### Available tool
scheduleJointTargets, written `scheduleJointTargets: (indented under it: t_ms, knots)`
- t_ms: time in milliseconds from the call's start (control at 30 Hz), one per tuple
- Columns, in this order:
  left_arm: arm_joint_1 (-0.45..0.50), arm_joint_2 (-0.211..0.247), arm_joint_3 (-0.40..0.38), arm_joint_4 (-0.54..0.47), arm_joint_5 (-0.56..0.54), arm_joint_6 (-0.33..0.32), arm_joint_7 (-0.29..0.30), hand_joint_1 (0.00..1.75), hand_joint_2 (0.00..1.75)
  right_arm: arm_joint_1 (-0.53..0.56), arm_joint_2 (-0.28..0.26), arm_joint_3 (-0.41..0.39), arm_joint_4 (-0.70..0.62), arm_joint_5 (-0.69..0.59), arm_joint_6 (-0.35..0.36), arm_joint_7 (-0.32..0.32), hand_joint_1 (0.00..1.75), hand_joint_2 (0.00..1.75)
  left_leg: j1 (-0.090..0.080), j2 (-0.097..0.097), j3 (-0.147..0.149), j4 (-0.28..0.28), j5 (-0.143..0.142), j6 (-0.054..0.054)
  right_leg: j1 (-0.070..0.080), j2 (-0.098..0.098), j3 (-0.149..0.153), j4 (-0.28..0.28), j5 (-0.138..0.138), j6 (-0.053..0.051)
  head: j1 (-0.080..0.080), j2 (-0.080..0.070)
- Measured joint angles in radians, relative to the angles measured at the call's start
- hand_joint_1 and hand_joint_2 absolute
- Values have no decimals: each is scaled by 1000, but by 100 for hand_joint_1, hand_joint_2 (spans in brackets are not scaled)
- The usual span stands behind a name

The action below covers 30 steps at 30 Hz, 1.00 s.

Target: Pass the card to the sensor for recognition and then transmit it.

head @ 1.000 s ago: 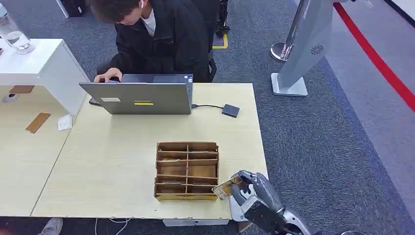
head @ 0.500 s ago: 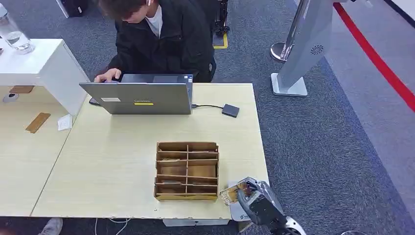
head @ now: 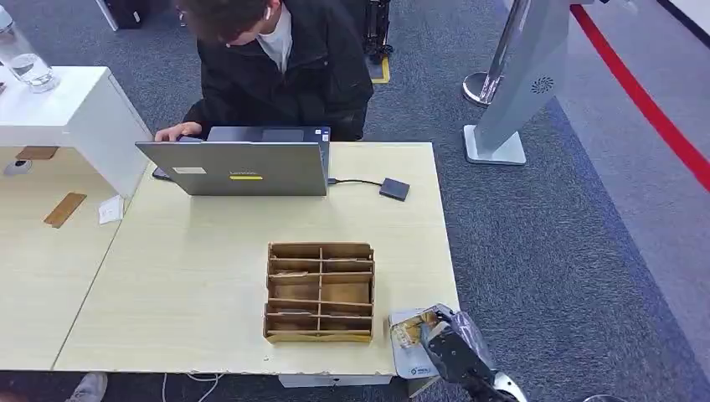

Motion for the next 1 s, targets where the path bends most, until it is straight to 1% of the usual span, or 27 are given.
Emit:
scheduleJointTargets:
  t_ms: [267, 500, 867, 1000]
  knots:
    - [0, 0, 11, 0, -6, 2, 5, 0, 0, 1, 8, -12, 27, 42, -31, 45, 175, 175, 0, 0, 0, 0, 0, 0, 0, 0, 0, 0, 0, 0, 0, 0]
    - [1, -1, 18, 0, -12, 2, 8, 0, 0, 1, 15, -16, 50, 99, -35, 88, 175, 175, 0, 0, 0, 0, 0, 0, 0, 0, 0, 0, 0, 0, 0, 0]
    - [1, -4, 24, 0, -17, 3, 10, 0, 0, -5, 36, -15, 87, 167, -67, 127, 175, 175, 0, 0, 0, 0, 0, 0, 0, 0, 0, 0, 0, 0, 0, 0]
    - [1, -5, 26, 0, -18, 3, 11, 0, 0, -9, 43, -15, 100, 179, -74, 130, 175, 175, 0, 0, 0, 0, 0, 0, 0, 0, 0, 0, 0, 0, 0, 0]
